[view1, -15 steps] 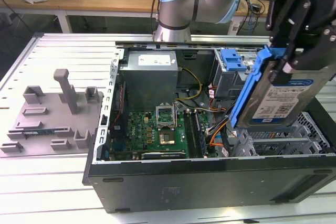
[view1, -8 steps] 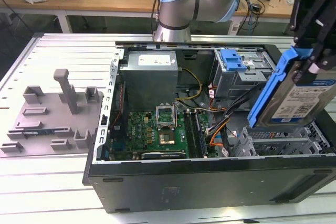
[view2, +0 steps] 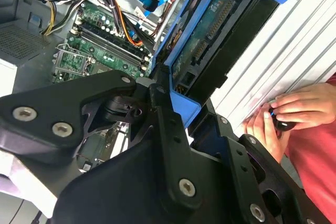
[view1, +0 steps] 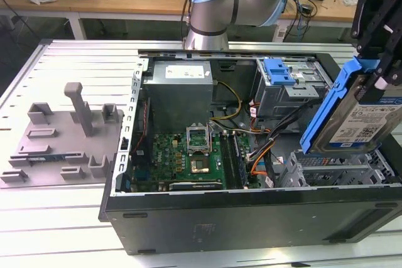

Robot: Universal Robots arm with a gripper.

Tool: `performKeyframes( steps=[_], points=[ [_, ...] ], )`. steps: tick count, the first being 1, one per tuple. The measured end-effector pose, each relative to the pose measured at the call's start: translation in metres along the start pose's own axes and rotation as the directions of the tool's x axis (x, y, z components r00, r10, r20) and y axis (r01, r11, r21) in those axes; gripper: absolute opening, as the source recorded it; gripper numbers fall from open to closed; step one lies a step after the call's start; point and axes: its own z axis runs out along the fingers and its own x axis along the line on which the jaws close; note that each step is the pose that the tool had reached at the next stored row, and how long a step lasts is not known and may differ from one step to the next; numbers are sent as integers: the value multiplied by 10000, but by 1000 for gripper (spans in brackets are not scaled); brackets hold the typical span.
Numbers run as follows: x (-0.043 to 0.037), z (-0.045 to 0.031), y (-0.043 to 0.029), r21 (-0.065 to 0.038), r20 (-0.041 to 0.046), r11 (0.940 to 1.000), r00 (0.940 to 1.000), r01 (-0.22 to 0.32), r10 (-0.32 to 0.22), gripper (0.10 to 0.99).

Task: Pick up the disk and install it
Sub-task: 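Insert the disk into the insertion slot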

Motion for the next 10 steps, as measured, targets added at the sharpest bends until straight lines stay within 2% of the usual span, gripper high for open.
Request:
performKeyframes(
  steps=[10],
  points=[
    [18, 10, 0, -1, -2, 10000, 10000, -2, 2, 369]
  ],
)
